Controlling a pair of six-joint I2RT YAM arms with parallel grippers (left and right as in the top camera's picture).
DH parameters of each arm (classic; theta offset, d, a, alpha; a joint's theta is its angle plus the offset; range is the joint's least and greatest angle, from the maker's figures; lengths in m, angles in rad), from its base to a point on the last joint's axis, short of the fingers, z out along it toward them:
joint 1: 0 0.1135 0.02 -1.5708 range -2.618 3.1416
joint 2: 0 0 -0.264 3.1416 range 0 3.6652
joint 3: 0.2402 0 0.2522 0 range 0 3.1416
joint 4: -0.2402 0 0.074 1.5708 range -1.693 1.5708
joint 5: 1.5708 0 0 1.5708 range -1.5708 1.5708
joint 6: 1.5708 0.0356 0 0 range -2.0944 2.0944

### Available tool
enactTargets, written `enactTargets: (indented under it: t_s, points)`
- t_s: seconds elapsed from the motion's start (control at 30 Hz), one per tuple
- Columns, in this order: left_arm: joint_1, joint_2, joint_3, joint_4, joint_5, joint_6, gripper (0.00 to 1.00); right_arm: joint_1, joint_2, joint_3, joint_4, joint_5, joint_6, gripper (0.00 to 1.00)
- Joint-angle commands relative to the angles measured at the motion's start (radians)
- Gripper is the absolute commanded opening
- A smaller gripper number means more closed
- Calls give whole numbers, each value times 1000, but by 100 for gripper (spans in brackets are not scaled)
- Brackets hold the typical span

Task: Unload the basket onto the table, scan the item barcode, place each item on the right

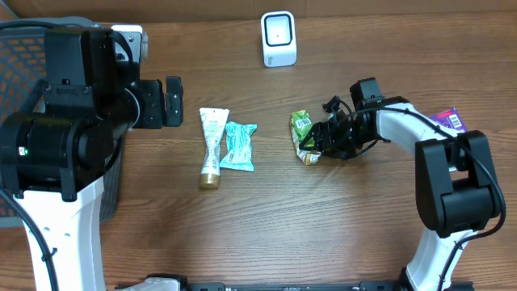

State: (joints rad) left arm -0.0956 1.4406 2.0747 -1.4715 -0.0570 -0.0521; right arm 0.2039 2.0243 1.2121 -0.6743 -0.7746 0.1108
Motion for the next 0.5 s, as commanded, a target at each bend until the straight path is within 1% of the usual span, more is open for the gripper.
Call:
enactTargets:
  t_s: [0.0, 0.07, 0.1, 0.17, 0.23, 0.37, 0.47]
  points:
    - [8, -1, 8, 2, -3, 8, 100, 30, 4, -36, 26, -16, 70, 69]
    - [8, -1, 8, 2, -3, 8, 100, 43, 4, -36, 40, -12, 86, 57]
    - [8, -1, 8, 2, -3, 8, 99, 44, 4, -36, 45, -12, 102, 48]
    - [8, -1, 8, 2, -3, 8, 100, 44, 3, -34, 56, -12, 127, 25]
    - [8, -1, 8, 2, -3, 8, 100, 43, 3, -28, 60, -13, 130, 13]
    - [8, -1, 8, 2, -3, 8, 100, 44, -17, 22, 6, 27, 130, 7]
    - [8, -1, 8, 2, -3, 8, 100, 61, -77, 76, -68, 151, 142, 4]
